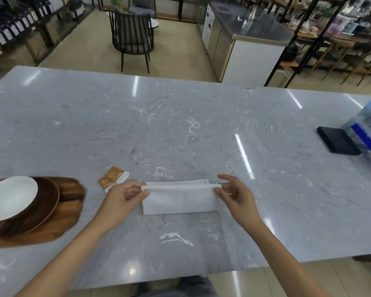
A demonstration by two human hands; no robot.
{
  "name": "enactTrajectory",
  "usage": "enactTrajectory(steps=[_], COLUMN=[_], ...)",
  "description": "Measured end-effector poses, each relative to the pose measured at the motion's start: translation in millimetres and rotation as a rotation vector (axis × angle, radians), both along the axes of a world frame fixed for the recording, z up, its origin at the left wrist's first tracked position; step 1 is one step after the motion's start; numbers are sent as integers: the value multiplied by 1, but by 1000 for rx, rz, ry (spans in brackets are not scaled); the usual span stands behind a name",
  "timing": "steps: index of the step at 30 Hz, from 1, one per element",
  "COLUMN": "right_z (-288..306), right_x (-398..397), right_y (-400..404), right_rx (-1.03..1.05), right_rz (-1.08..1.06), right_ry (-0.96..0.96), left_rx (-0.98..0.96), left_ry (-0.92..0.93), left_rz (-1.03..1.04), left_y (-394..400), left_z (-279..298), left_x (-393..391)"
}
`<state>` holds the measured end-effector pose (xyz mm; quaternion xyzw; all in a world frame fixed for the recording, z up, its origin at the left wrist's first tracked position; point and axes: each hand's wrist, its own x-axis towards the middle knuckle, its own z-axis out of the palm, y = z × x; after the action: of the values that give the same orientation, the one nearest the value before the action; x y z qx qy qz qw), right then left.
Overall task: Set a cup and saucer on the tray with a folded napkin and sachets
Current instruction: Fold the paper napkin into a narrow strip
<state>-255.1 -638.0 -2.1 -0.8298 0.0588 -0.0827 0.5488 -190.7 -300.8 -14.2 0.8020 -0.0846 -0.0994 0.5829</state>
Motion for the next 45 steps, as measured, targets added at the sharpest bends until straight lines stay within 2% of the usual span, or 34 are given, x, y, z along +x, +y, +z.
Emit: enactTrajectory(steps=[4, 8, 13, 19, 27, 30, 33, 36, 39, 41, 45], right_z=[-18, -40, -56, -61, -58, -54, -53, -55, -64, -72, -79], right_x=[36, 53, 56, 52, 49, 45, 38, 39, 44, 44, 47], right_y=[3, 4, 8, 14, 20, 29, 45, 64, 70, 65, 57], right_rx=[26, -46, -97, -117, -233, -374, -691, -864, -874, -866, -912], right_rz=[-61, -135, -194, -263, -259, -237, -139, 39, 149, 177, 207], right_ry=[83, 190, 231, 205, 213, 207, 26, -35, 112, 172, 164], left_rx=[74, 113, 211, 235, 317, 444, 691, 779, 931, 999, 1017], left_ry=[42, 114, 43, 15, -74, -146, -366, -582, -526, -465, -438], left_rz=[61, 146, 189, 230, 277, 242, 171, -84, -323, -369, -403], left_y=[-11, -22, -24, -26, -35, -37, -45, -57, -58, -51, -41], left_z=[-19, -28, -33, -37, -37, -35, -33, -31, -41, -51, -57], left_x=[29, 39, 36, 31, 26, 24, 20, 18, 18, 18, 20])
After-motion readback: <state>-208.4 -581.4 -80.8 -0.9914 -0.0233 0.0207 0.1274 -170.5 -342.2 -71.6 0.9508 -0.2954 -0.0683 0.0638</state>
